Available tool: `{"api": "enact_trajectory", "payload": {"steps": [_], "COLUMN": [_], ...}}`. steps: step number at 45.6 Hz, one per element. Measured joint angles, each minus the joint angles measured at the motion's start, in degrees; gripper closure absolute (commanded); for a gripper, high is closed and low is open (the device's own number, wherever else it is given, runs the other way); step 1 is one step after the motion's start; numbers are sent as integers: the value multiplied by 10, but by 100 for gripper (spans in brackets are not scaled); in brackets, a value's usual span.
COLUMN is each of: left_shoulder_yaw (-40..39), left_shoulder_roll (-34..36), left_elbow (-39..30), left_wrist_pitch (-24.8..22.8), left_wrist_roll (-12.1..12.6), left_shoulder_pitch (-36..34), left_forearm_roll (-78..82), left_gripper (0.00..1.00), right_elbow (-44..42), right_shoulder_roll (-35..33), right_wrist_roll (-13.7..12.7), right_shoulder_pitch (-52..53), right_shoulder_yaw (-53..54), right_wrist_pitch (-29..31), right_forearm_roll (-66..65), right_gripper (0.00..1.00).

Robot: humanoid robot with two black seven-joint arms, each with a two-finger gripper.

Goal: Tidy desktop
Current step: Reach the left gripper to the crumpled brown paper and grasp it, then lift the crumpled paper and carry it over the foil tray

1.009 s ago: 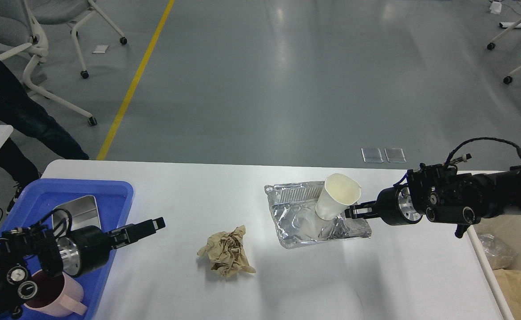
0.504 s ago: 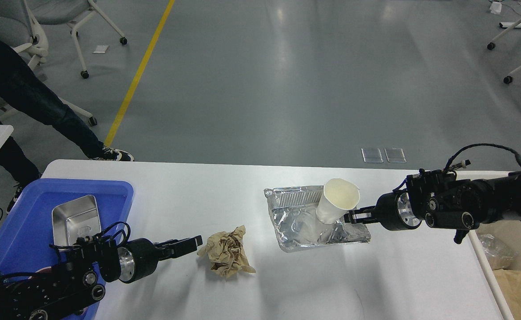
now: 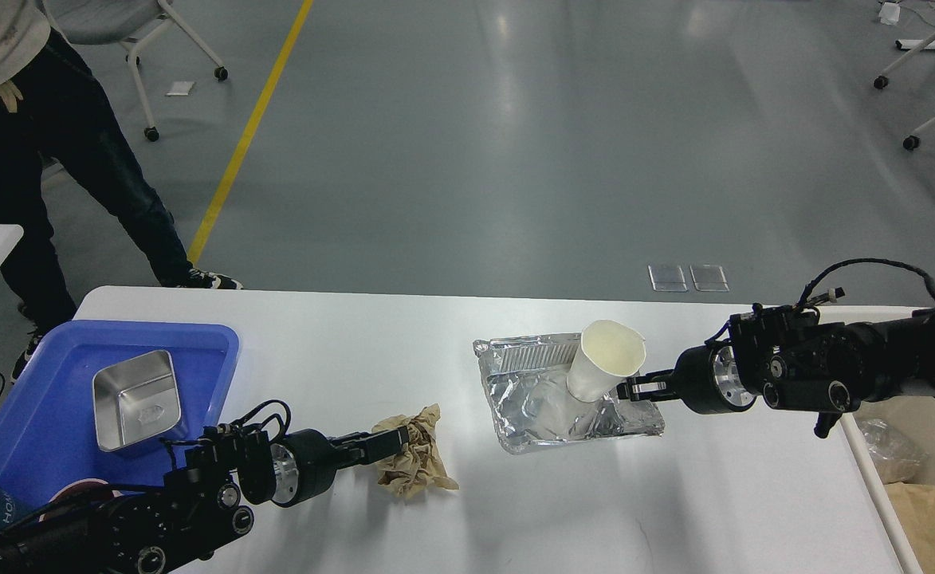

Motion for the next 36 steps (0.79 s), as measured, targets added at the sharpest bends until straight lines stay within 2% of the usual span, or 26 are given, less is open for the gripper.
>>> {"api": "enact_trajectory", "payload": {"steps": [2,5,11,15,19,25,36], "left_shoulder_yaw": [6,20,44,49,50,50,49], "left_shoulder_roll": [-8,-16,-34,-40,-39,-31,-19], "left_elbow": [9,16,20,20,20,18,2], "left_wrist_pitch": [1,3,4,4,4,2,0], "left_wrist_roll": [0,-1,-10,-23,-34,-51,-54], "left_shoulder_pitch": [-1,-4,-7,-7,-9,-17,-22], "left_forearm_roll": [0,1,7,8,9,8,7], "left_gripper": [28,68,88,96,99,100,100], "right_elbow": [0,0,0,-1,-2,-4,-4], "right_shoulder_roll": [0,0,0,0,0,0,1], "right_wrist_roll": [0,0,0,0,0,0,0], "right_shoulder_pitch": [0,-1,-1,-1,-1,-1,-1], "right_shoulder_yaw": [0,0,1,1,1,0,0], "right_wrist_pitch": [0,0,-1,-1,-1,-2,-7], "right_forearm_roll": [0,0,1,2,2,2,2], "right_gripper": [100,100,100,100,100,100,100]}}
